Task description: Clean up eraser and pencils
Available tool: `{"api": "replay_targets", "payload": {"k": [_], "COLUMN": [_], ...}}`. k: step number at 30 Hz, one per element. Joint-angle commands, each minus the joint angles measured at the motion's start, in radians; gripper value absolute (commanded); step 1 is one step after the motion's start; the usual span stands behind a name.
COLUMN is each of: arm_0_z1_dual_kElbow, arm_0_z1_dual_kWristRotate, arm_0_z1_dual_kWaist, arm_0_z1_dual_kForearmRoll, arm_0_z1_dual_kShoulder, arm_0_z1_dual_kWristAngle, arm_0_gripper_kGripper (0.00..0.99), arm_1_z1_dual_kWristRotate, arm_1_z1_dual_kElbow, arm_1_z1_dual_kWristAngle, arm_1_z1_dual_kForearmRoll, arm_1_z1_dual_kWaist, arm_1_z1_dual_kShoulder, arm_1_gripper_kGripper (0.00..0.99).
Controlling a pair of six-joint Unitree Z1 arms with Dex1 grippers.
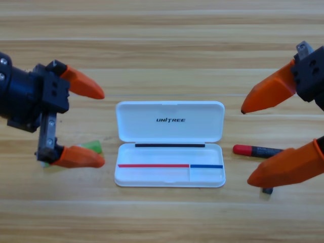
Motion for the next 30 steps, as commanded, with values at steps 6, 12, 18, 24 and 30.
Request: {"api": "replay_targets", "payload": {"k": [6,12,18,24,30], "arm_0_z1_dual_kElbow": [-0.046,-0.075,-0.196,-0.348,-0.441], "arm_0_z1_dual_kWristRotate": [-0.011,0.006,0.009,0.041,0.056], "arm_0_z1_dual_kWaist": [-0.027,-0.027,-0.027,0.014,0.088], "arm_0_z1_dual_kForearmRoll": [0.066,0.115,0.264,0.409,0.494], "arm_0_z1_dual_kShoulder": [0.014,0.009,0.072,0.146,0.213], "arm_0_z1_dual_kWristAngle": [0.006,0.012,0.197,0.318,0.362], "arm_0_gripper_kGripper": [0.988,0.986,0.986,0.986,0.986], "arm_1_z1_dual_kWristRotate": [0.001,0.032,0.15,0.467,0.593], "arm_1_z1_dual_kElbow": [0.046,0.069,0.073,0.023,0.038], "arm_1_z1_dual_kWristAngle": [-0.001,-0.004,-0.09,-0.427,-0.345], "arm_1_z1_dual_kForearmRoll": [-0.015,-0.017,-0.034,0.058,0.157], "arm_1_z1_dual_kWaist": [0.024,0.024,0.004,-0.007,-0.085], "arm_1_z1_dual_kShoulder": [-0.019,-0.056,-0.02,0.038,0.161], "arm_1_gripper_kGripper": [0.973,0.973,0.973,0.971,0.973]}}
